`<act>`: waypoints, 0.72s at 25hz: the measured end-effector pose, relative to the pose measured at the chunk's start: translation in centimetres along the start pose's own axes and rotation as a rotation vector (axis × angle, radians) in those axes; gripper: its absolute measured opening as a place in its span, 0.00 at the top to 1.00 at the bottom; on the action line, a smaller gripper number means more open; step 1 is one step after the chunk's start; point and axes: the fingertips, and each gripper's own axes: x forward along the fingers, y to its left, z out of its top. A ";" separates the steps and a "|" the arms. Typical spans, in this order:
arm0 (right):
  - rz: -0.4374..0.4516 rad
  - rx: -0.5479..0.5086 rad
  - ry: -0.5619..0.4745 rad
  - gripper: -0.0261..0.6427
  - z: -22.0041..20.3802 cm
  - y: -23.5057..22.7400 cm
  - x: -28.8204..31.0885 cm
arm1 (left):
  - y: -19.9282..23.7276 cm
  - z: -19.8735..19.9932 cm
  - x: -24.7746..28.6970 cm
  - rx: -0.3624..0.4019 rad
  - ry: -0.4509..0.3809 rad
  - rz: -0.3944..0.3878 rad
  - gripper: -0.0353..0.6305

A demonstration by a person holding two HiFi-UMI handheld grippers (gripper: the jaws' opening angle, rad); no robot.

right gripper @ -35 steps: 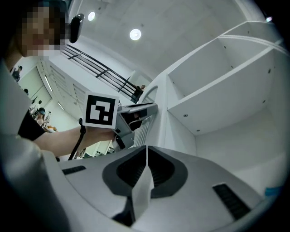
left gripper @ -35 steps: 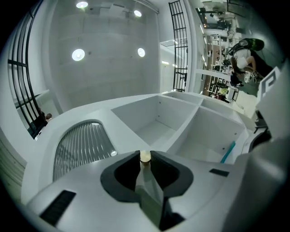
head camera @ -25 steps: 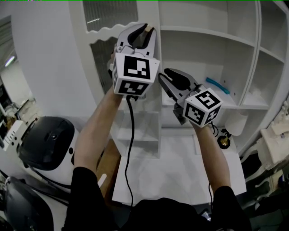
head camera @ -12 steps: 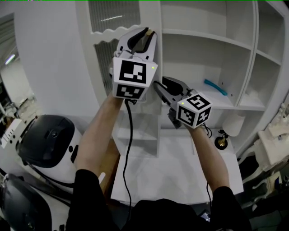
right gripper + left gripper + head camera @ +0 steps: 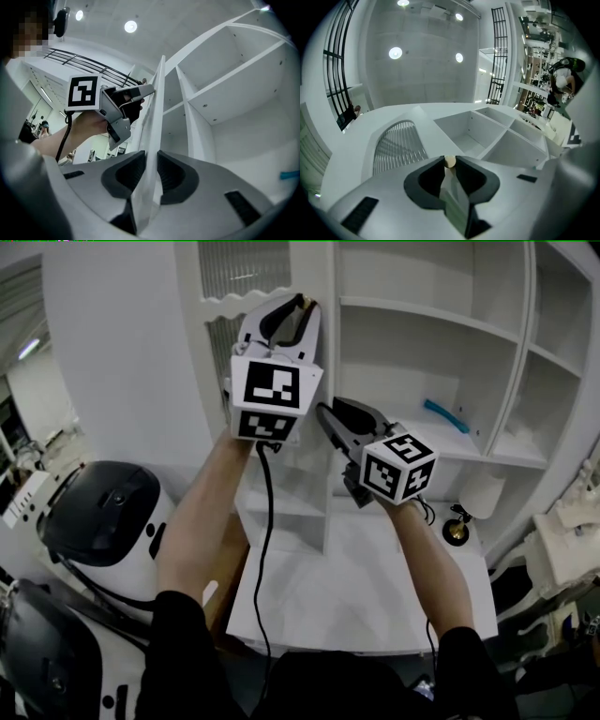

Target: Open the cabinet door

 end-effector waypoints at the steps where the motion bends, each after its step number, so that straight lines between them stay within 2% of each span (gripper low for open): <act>1: -0.001 0.001 0.004 0.82 0.1 0.3 -0.1 | 0.0 0.2 -0.2 0.000 0.006 0.003 0.83; 6: -0.013 0.039 -0.002 0.83 0.3 1.7 -0.3 | 0.6 0.7 -1.5 -0.008 0.041 0.027 0.82; 10: -0.042 0.054 0.031 0.83 0.2 2.1 -1.3 | 0.1 0.9 -2.0 -0.004 0.069 0.034 0.82; 14: -0.026 0.081 0.018 0.84 0.7 3.9 -0.9 | 1.1 1.5 -3.3 0.009 0.105 0.051 0.82; 18: -0.030 0.099 0.010 0.84 0.9 5.2 -1.3 | 1.6 2.0 -4.4 -0.030 0.126 0.057 0.82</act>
